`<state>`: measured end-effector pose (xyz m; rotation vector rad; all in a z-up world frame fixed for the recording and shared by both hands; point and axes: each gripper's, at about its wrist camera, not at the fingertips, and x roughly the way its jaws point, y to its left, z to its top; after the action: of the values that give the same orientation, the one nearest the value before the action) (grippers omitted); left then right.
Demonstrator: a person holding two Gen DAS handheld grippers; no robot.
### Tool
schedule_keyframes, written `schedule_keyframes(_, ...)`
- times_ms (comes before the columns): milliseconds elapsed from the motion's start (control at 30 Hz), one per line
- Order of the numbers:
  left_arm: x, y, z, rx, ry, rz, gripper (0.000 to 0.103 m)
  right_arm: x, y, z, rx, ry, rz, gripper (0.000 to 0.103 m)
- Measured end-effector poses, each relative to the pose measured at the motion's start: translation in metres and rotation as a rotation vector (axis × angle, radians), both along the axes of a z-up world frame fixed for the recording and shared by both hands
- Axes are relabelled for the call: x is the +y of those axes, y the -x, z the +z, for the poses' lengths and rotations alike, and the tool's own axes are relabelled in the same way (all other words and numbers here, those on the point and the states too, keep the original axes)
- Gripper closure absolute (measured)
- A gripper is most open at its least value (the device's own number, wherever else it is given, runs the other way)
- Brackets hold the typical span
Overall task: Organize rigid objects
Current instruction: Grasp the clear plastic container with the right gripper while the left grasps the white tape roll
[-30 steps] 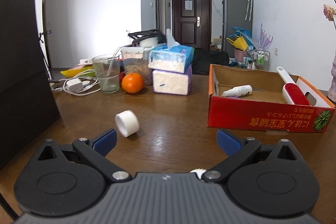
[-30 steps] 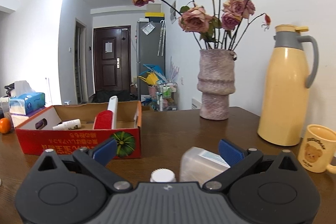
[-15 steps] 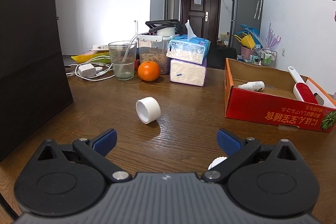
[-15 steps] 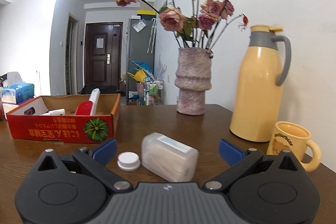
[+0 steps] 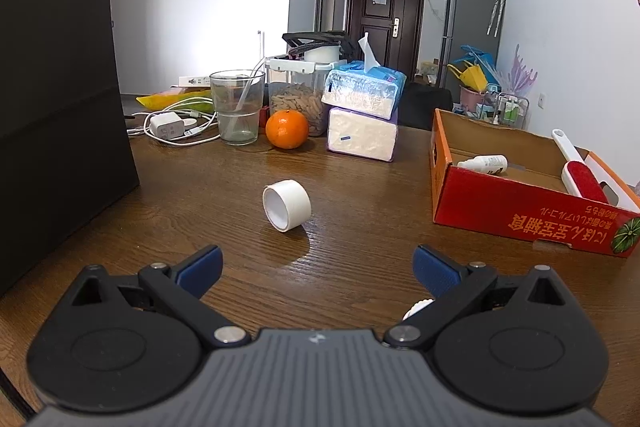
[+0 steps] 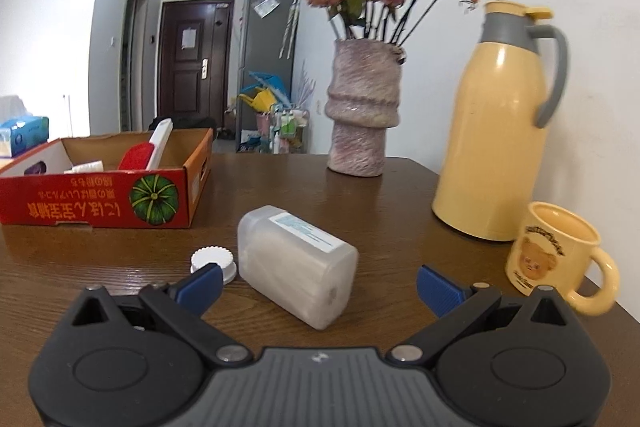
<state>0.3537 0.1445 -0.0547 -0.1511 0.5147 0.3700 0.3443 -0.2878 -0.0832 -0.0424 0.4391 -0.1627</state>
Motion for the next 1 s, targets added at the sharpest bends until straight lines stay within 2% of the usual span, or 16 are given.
schedule_keyframes(367, 0.025, -0.007, -0.004, 0.017, 0.019, 0.031, 0.0, 0.001, -0.078, -0.015, 0.071, -0.038, -0.019, 0.0)
schedule_keyframes(467, 0.032, -0.01, -0.005, 0.027, 0.022, 0.041, 0.0, 0.002, -0.09, -0.02, 0.126, -0.066, 0.028, 0.012)
schedule_keyframes(700, 0.051, -0.017, -0.011, 0.055, 0.031, 0.075, 0.0, 0.018, -0.09, -0.02, 0.117, -0.04, 0.085, 0.015)
schedule_keyframes(1000, 0.064, -0.022, -0.015, 0.072, 0.039, 0.098, 0.0, 0.025, -0.076, -0.015, 0.059, -0.047, 0.069, 0.015)
